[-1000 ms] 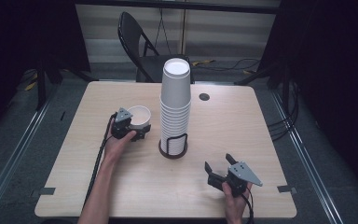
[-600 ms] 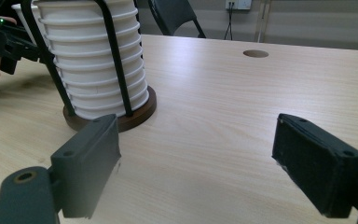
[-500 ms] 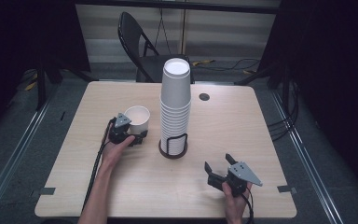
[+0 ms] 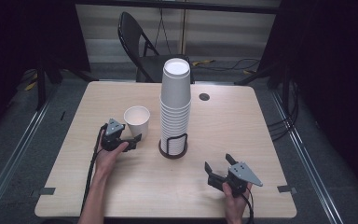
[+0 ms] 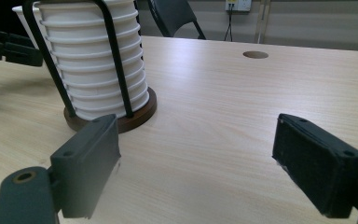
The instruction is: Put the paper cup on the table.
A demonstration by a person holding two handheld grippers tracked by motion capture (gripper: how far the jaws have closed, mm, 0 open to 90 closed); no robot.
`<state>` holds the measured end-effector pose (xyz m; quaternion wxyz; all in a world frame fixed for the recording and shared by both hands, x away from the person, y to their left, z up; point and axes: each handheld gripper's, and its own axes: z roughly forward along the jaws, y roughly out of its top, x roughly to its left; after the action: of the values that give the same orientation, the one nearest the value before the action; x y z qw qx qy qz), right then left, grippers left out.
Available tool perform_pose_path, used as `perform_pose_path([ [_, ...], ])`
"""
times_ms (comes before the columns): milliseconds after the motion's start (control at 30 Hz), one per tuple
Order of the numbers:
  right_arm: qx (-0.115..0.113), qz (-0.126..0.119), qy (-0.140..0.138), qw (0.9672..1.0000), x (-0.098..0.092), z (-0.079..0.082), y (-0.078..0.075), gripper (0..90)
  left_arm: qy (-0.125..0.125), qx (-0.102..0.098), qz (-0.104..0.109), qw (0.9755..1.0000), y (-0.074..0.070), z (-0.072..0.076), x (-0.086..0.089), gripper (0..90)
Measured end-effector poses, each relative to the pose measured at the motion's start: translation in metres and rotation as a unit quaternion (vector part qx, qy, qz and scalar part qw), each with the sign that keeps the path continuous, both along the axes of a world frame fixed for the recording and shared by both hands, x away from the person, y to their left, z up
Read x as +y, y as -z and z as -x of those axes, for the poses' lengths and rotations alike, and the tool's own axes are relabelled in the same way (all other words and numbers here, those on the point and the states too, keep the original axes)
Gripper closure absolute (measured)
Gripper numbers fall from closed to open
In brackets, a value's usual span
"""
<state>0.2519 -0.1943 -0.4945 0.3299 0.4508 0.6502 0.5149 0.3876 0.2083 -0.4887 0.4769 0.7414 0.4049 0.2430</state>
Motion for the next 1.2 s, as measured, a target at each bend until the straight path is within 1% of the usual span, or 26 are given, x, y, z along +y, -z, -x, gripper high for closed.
perform_pose_path([
  [33,0.0,0.0,0.0,1.0,0.0,0.0,0.0,14.1,0.003,-0.008,0.003,1.0,-0.002,0.004,0.001,15.9],
  [67,0.001,0.0,-0.001,1.0,0.0,0.0,0.0,14.1,0.007,-0.011,0.006,0.9999,-0.004,0.006,0.001,15.8],
  [100,0.0,0.0,0.0,1.0,0.0,0.0,0.0,14.1,0.014,-0.018,0.019,0.9996,-0.005,0.011,0.001,15.7],
  [167,0.0,0.0,0.0,1.0,0.0,0.0,0.0,14.1,0.021,-0.027,0.033,0.9989,-0.008,0.018,0.0,15.6],
  [267,0.0,0.0,-0.001,1.0,0.0,0.0,0.0,14.1,0.026,-0.043,0.033,0.9982,-0.013,0.029,-0.004,15.6],
  [367,-0.001,0.0,0.0,1.0,0.0,0.0,0.0,14.1,0.032,-0.047,0.031,0.9979,-0.016,0.036,-0.006,15.5],
  [433,0.0,0.0,-0.001,1.0,0.0,0.0,0.0,14.1,0.036,-0.048,0.039,0.9975,-0.017,0.041,-0.009,15.5],
  [500,-0.001,0.0,0.0,1.0,0.0,0.0,0.0,14.1,0.04,-0.052,0.042,0.997,-0.018,0.046,-0.01,15.5],
  [567,-0.001,0.0,-0.001,1.0,0.0,0.0,0.0,14.1,0.036,-0.055,0.044,0.9969,-0.018,0.053,-0.012,15.5],
  [633,-0.001,0.0,-0.002,1.0,0.0,0.0,0.0,14.1,0.033,-0.067,0.039,0.9964,-0.018,0.062,-0.014,15.6],
  [700,-0.001,0.0,-0.002,1.0,0.0,0.0,0.0,14.1,0.036,-0.068,0.049,0.9959,-0.019,0.069,-0.016,15.5],
  [733,0.001,-0.001,-0.003,1.0,0.0,0.0,0.0,14.1,0.037,-0.073,0.048,0.9955,-0.02,0.072,-0.016,15.5],
  [800,-0.001,0.0,-0.003,1.0,0.0,0.0,0.0,14.1,0.027,-0.076,0.059,0.995,-0.02,0.078,-0.018,15.5],
  [833,-0.001,0.001,-0.003,1.0,0.0,0.0,0.0,14.1,0.021,-0.082,0.063,0.9944,-0.02,0.081,-0.019,15.5],
  [867,-0.001,0.0,-0.003,1.0,0.0,0.0,0.0,14.1,0.011,-0.09,0.058,0.9942,-0.019,0.086,-0.021,15.5],
  [900,-0.001,0.0,-0.002,1.0,0.0,0.0,0.0,14.1,0.007,-0.095,0.055,0.994,-0.018,0.089,-0.023,15.5],
  [967,-0.001,0.0,-0.002,1.0,0.0,0.0,0.0,14.1,0.018,-0.097,0.056,0.9935,-0.015,0.096,-0.027,15.5],
  [1033,0.001,0.0,-0.002,1.0,0.0,0.0,0.0,14.2,0.027,-0.102,0.07,0.992,-0.014,0.102,-0.031,15.5],
  [1067,0.0,0.0,-0.002,1.0,0.0,0.0,0.0,14.1,0.034,-0.1,0.07,0.992,-0.015,0.104,-0.032,15.5],
  [1100,-0.002,0.0,-0.002,1.0,0.0,0.0,0.0,14.2,0.041,-0.093,0.075,0.992,-0.015,0.106,-0.034,15.5],
  [1133,-0.002,0.001,-0.001,1.0,0.0,0.0,0.0,14.2,0.046,-0.091,0.071,0.9923,-0.015,0.108,-0.036,15.5],
  [1200,-0.002,-0.001,-0.001,1.0,0.0,0.001,0.0,14.2,0.039,-0.086,0.071,0.993,-0.011,0.113,-0.039,15.5],
])
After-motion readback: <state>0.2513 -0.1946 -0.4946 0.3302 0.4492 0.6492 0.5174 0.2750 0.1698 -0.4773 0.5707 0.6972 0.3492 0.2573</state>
